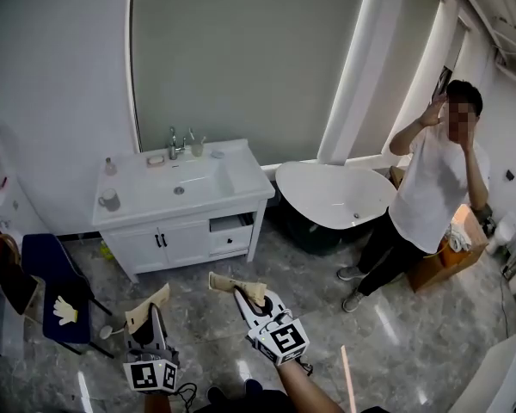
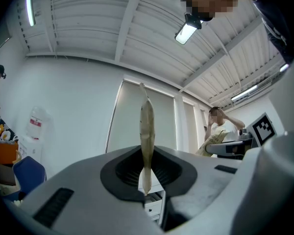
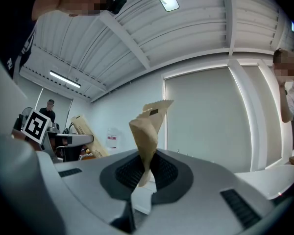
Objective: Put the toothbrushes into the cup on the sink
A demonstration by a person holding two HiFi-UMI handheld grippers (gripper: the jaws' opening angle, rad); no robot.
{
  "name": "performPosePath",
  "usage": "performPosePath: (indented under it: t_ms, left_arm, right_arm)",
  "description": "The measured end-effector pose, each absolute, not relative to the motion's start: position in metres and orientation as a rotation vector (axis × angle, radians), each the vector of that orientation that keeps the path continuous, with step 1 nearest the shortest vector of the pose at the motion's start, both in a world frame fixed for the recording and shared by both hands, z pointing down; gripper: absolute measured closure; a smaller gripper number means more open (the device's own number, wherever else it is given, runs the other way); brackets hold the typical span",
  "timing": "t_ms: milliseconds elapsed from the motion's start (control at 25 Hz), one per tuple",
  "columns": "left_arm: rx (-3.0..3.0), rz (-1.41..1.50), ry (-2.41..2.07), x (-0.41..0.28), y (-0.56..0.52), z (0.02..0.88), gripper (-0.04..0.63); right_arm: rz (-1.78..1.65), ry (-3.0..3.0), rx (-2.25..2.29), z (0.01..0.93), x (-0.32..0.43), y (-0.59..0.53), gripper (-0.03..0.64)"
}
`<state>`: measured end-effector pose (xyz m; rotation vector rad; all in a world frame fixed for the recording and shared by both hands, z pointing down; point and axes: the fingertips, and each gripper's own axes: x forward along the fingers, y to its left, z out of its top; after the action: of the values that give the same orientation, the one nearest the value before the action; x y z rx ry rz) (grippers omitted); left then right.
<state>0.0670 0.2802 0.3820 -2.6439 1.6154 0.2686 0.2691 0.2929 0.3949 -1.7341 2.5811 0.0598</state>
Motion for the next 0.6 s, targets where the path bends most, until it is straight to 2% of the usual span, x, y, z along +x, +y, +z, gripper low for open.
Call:
performPosePath:
  t_ms: [600]
  left_arm:
    - [-2.621,0.278,1.594,0.030,0.240,0.377,0.536]
  right_arm:
    - [0.155,2.577,-1.710,0.388,0.237,0.255,0.570]
